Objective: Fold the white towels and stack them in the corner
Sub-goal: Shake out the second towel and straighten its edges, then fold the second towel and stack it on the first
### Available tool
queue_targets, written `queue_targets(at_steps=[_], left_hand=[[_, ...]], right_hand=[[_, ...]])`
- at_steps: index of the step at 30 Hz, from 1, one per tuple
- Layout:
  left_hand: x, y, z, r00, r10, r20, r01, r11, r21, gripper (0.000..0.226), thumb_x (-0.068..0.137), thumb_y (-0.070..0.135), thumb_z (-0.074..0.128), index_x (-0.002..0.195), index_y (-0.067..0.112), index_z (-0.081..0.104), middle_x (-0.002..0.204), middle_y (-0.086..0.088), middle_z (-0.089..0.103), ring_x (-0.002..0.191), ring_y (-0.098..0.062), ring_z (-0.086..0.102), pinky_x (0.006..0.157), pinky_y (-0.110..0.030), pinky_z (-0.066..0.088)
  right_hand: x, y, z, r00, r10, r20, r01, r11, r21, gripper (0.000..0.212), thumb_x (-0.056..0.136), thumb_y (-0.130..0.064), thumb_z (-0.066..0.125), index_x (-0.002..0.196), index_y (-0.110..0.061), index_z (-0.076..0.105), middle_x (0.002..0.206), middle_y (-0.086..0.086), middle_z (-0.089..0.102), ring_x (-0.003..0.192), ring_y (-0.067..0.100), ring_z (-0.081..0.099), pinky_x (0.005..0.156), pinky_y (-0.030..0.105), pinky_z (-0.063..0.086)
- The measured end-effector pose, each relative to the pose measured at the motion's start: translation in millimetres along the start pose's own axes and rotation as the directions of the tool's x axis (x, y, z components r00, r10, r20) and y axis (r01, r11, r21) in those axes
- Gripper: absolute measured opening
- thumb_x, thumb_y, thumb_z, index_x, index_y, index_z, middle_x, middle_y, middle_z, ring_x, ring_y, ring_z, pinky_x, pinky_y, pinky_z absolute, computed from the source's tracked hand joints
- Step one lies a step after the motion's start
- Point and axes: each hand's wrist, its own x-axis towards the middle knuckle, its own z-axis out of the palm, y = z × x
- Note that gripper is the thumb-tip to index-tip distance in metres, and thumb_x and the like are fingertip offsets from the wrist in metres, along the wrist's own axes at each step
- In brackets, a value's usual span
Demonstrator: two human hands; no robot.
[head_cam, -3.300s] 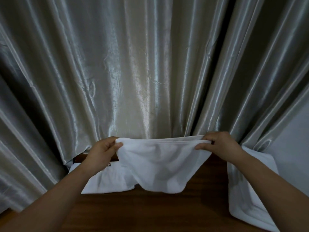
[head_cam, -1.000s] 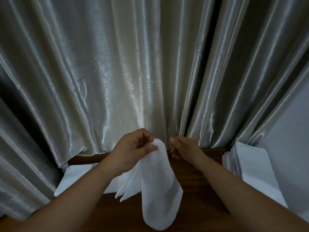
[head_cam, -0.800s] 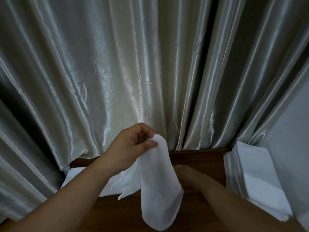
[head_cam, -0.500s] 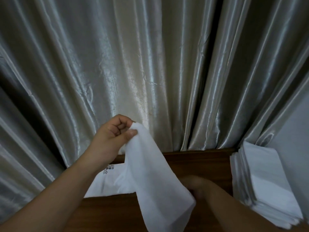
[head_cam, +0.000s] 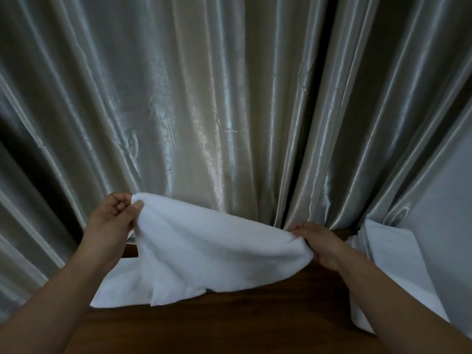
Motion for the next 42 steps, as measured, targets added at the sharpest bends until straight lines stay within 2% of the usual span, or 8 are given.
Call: queue_targets(at_steps=[6, 10, 14, 17, 26, 31, 38, 42], left_hand=[[23.5, -13.7, -7.9, 0.997, -0.053, -0.055, 0.046, 0.992, -0.118, 0.010, 0.094, 0.011, 0.061, 0.088, 0.019, 0.061, 0.088, -0.006, 0.066, 0.084, -0.019, 0.061, 0.083, -0.035, 0.049], [32.3, -22.8, -16.8, 0.991, -0.104, -0.079, 0.091, 0.985, -0.148, 0.011, 0.095, 0.011, 0.059, 0.086, 0.017, 0.061, 0.091, -0.010, 0.066, 0.083, -0.020, 0.061, 0.079, -0.035, 0.052], [33.9, -29.3, -20.0, 0.985, -0.167, -0.043, 0.159, 0.975, -0.154, 0.011, 0.096, 0.010, 0.058, 0.085, 0.015, 0.060, 0.093, -0.011, 0.067, 0.086, -0.023, 0.062, 0.083, -0.039, 0.050], [34.2, -33.9, -18.2, 0.976, -0.217, -0.009, 0.213, 0.966, -0.147, 0.013, 0.095, 0.010, 0.059, 0.083, 0.016, 0.061, 0.094, -0.009, 0.069, 0.089, -0.023, 0.064, 0.089, -0.040, 0.048], [40.6, -53.7, -13.9, 0.946, -0.325, -0.010, 0.324, 0.944, -0.062, 0.013, 0.087, 0.010, 0.068, 0.079, 0.018, 0.061, 0.086, -0.003, 0.068, 0.082, -0.018, 0.058, 0.071, -0.030, 0.042], [40.4, -60.3, -5.5, 0.941, -0.336, 0.031, 0.337, 0.938, -0.076, 0.018, 0.090, 0.002, 0.062, 0.076, 0.013, 0.058, 0.068, -0.002, 0.068, 0.065, -0.016, 0.059, 0.060, -0.029, 0.042], [49.3, -72.3, 4.3, 0.936, -0.353, 0.015, 0.353, 0.932, -0.082, 0.013, 0.089, -0.003, 0.062, 0.090, 0.009, 0.057, 0.070, -0.006, 0.065, 0.051, -0.011, 0.065, 0.050, -0.023, 0.057], [61.6, -84.1, 12.4, 0.935, -0.354, 0.019, 0.354, 0.933, -0.059, 0.019, 0.091, -0.002, 0.062, 0.106, 0.010, 0.061, 0.092, -0.010, 0.064, 0.059, -0.014, 0.068, 0.063, -0.025, 0.062]], right_hand=[[-9.7, -30.9, -4.1, 0.994, -0.109, -0.004, 0.100, 0.930, -0.355, 0.016, 0.096, -0.018, 0.055, 0.102, -0.014, 0.069, 0.101, 0.013, 0.070, 0.095, 0.030, 0.067, 0.067, 0.039, 0.061], [-13.2, -41.2, -12.7, 0.985, -0.162, -0.063, 0.163, 0.987, 0.008, 0.019, 0.099, -0.016, 0.057, 0.110, -0.010, 0.070, 0.111, 0.015, 0.072, 0.105, 0.032, 0.066, 0.087, 0.043, 0.058], [-18.5, -48.3, -20.2, 0.984, -0.168, -0.062, 0.179, 0.950, 0.257, 0.023, 0.098, -0.017, 0.059, 0.115, -0.007, 0.069, 0.108, 0.017, 0.072, 0.094, 0.029, 0.066, 0.075, 0.039, 0.057], [-17.9, -51.9, -22.0, 0.982, -0.172, -0.080, 0.189, 0.930, 0.315, 0.021, 0.096, -0.017, 0.061, 0.112, -0.009, 0.072, 0.101, 0.014, 0.071, 0.090, 0.027, 0.064, 0.080, 0.041, 0.054], [-33.9, -59.8, -36.0, 0.960, -0.271, -0.069, 0.280, 0.929, 0.241, 0.026, 0.095, -0.008, 0.060, 0.118, -0.013, 0.071, 0.117, 0.010, 0.068, 0.097, 0.024, 0.059, 0.085, 0.035, 0.048], [-41.6, -57.4, -44.3, 0.963, -0.261, -0.068, 0.270, 0.918, 0.291, 0.024, 0.096, -0.013, 0.058, 0.117, -0.006, 0.067, 0.107, 0.012, 0.067, 0.081, 0.016, 0.066, 0.062, 0.020, 0.060], [-33.8, -46.4, -55.0, 0.987, -0.158, -0.021, 0.158, 0.959, 0.237, 0.030, 0.094, -0.005, 0.061, 0.122, -0.010, 0.067, 0.097, 0.011, 0.064, 0.073, 0.012, 0.064, 0.061, 0.020, 0.060], [-20.1, -40.8, -54.2, 0.974, -0.186, -0.132, 0.217, 0.931, 0.293, 0.023, 0.094, -0.005, 0.062, 0.116, -0.003, 0.070, 0.118, 0.013, 0.068, 0.106, 0.024, 0.069, 0.081, 0.028, 0.060]])
